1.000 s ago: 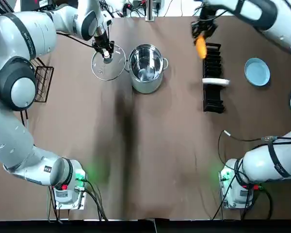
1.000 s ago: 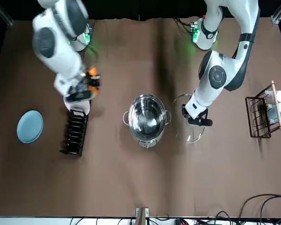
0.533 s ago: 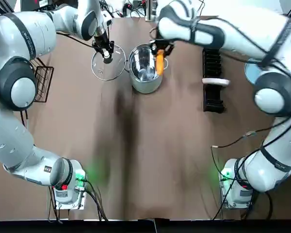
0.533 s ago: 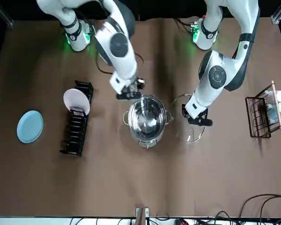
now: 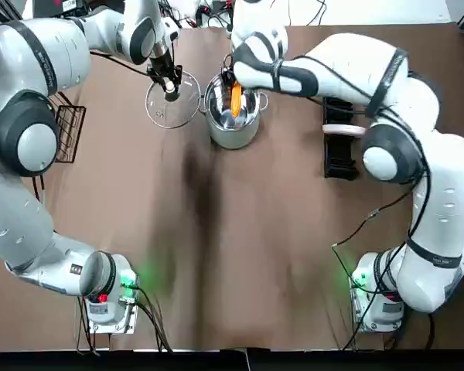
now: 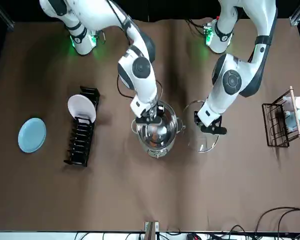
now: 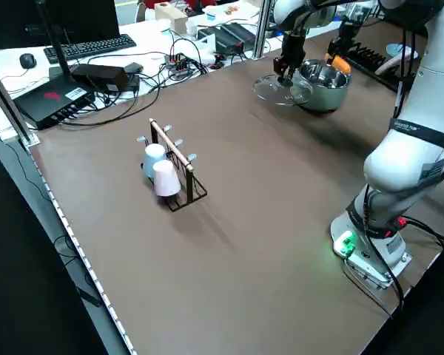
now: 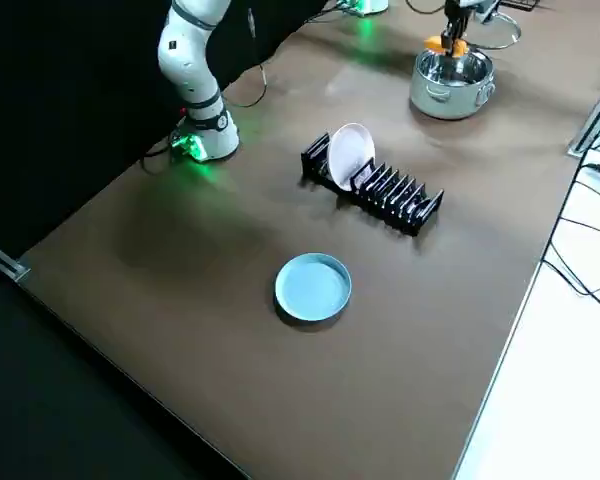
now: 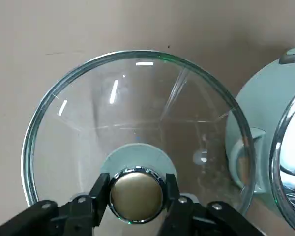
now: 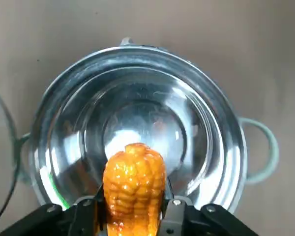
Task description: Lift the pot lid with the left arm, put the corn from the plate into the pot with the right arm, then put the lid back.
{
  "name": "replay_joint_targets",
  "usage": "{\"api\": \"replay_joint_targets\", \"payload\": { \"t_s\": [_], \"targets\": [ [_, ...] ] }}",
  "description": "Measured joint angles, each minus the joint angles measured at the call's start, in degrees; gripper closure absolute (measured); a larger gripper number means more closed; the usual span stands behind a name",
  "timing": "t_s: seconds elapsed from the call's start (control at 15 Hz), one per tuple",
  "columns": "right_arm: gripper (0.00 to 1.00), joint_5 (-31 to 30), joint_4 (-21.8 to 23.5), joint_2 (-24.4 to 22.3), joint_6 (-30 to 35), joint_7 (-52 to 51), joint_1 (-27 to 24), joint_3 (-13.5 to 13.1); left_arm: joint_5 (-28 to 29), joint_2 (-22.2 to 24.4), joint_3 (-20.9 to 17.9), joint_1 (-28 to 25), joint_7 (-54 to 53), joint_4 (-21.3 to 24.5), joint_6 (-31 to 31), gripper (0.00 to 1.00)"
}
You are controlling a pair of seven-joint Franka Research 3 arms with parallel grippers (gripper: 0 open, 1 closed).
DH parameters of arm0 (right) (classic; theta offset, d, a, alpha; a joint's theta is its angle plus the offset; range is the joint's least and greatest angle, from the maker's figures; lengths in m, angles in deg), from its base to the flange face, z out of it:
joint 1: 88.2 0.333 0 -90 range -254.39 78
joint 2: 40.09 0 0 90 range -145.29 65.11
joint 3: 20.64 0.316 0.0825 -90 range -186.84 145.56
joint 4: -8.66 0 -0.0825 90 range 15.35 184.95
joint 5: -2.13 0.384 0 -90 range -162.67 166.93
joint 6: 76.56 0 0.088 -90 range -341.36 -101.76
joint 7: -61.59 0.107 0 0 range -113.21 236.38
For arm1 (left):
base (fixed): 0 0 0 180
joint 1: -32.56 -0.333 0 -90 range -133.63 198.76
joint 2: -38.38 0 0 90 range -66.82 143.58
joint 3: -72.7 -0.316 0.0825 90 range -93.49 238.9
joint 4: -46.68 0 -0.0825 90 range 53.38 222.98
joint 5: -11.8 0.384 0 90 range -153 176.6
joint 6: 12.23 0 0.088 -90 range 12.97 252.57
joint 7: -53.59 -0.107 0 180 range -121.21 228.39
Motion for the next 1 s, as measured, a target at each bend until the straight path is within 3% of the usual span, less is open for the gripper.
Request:
{"api": "replay_joint_targets", "payload": {
  "t_s": [0.47,0.87,1.0],
  "targets": [
    [0.57,-0.2,-0.6,6.4,-8.0,0.0,2.0,-2.2,0.0,0.0,0.0,0.0,0.0,0.0,0.0,0.5],
    [0.57,-1.2,-0.8,8.5,-11.2,0.0,2.0,-3.5,0.0,0.0,0.0,0.0,0.0,0.0,0.0,0.5],
    [0.49,-1.2,-0.8,8.5,-11.2,0.0,2.0,-3.6,0.0,0.0,0.0,0.0,0.0,0.0,0.0,0.5]
  ]
}}
